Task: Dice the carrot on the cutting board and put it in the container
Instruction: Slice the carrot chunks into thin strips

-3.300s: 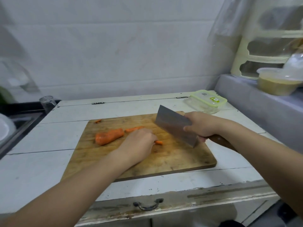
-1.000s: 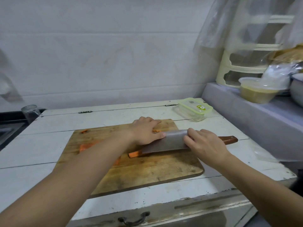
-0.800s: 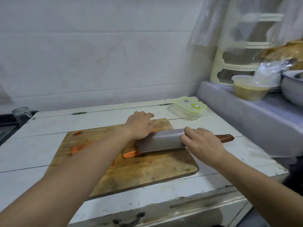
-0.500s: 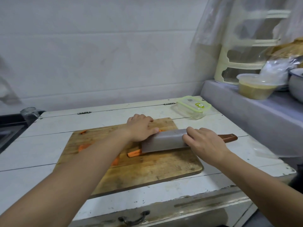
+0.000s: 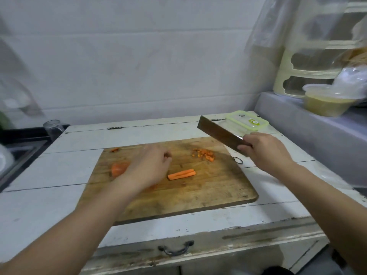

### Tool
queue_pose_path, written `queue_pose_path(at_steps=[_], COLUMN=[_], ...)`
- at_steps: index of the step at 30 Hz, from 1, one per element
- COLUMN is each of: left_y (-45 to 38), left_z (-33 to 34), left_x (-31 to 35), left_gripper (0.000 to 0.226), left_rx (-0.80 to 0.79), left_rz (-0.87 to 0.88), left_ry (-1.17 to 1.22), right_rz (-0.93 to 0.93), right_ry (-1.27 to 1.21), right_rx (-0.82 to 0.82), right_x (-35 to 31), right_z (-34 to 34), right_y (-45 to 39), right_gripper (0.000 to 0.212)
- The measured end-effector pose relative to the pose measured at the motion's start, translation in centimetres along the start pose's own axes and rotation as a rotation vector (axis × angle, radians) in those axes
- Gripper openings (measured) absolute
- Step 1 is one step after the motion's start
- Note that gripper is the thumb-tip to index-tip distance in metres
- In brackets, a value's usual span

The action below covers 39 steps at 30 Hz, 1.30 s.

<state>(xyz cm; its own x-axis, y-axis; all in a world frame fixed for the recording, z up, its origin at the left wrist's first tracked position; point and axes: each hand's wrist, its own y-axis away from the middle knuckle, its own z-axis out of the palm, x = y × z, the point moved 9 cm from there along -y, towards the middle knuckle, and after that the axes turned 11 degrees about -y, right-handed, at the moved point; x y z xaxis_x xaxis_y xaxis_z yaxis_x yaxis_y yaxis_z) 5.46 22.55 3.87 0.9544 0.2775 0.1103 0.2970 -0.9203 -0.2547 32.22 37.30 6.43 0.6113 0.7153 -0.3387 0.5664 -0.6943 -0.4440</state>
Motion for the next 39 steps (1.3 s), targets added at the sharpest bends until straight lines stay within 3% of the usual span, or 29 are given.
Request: queue_pose_path(at_steps=[3,6,13,25,27,29,32,34,39], left_y=[3.7,4.1,0.8,0.6,0.6,0.9,1.5,1.8,2.6], left_z=[1.6,2.9,4.2,1.7,1.2,0.6,1.8,3.1,3.3], left_x=[-1.5,-2.9,-2.3,-8.9,-7.8,-4.6,2.0,4.7,1.8], left_gripper=[0.043,0.055,0.052,0.039,0.033,0.026,0.032,0.030,0.019], left_rx=[0.023,0.001,-0.149,-0.072,0.023,0.099,-0.055,-0.088,0.019], left_rz=[-0.035,-0.021,0.262,0.167,0.195,0.209,0.216,0.249,0.078], left_ry=[-0.306,-0.337,-0.428,-0.385,-0.413,-0.297,0.013,0.037,0.092], right_rz=[0.049,0.052,0.183,0.236,0.242,0.254,0.281,0.306,0.301], right_ry=[0.012,-0.039,-0.259,-0.318,-0.318,-0.301,-0.268,-0.261,-0.221], right_rx=[0.000,-0.021,-0.017,-0.061,-0.082,-0.128,-0.211,-0.258,-0.408], right_x=[-2.1,-4.1,-4.5,-4.9,-5.0,-5.3,-6.0,-6.5,-8.4], right_z=[-0.4,0.3,0.4,0.9,1.3,1.7,2.3,2.7,4.1], right_y=[-1.6,-2.5,-3.5,-3.0,-2.7,-2.4,-1.9,-1.5,-0.7], right_gripper=[0.033,0.039,0.040,0.031,0.034,0.033,0.031,0.031,0.025])
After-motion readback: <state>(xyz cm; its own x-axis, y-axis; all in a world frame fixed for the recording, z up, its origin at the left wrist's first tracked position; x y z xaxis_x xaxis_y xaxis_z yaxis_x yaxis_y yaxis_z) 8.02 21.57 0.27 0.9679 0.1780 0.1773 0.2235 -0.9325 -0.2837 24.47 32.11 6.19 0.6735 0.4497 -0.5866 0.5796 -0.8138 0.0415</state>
